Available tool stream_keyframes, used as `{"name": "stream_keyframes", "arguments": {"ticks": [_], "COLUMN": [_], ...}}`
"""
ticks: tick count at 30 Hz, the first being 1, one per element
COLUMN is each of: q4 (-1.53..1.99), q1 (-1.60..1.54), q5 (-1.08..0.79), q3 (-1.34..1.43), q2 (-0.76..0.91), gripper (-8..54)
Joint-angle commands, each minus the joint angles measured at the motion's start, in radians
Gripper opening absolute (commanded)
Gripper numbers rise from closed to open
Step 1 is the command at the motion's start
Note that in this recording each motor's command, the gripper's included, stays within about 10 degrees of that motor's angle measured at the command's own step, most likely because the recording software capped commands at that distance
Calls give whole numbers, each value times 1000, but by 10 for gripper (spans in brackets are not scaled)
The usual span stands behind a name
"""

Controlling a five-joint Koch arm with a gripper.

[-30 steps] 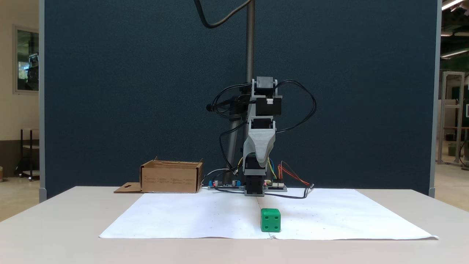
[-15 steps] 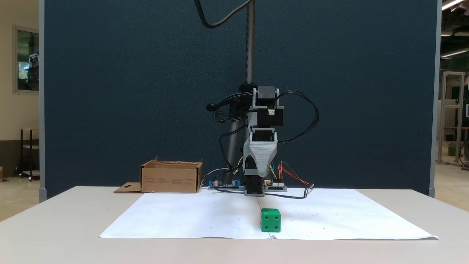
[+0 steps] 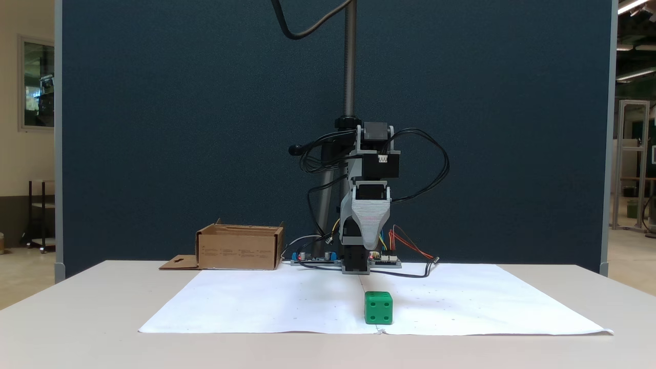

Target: Grasp a green dice and put it in the bin.

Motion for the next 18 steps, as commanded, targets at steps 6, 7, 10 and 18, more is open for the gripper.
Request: {"name": "stream_keyframes", "arguments": {"ticks": [6,7,10,18], "q4": [170,166,153,97], "q1": [-34,-38,-46,-46], "q5": [54,55,54,52], "q3": [-57,-57,-58,-63], "q2": [8,-2,-21,-77], "gripper": [420,420,420,420]}}
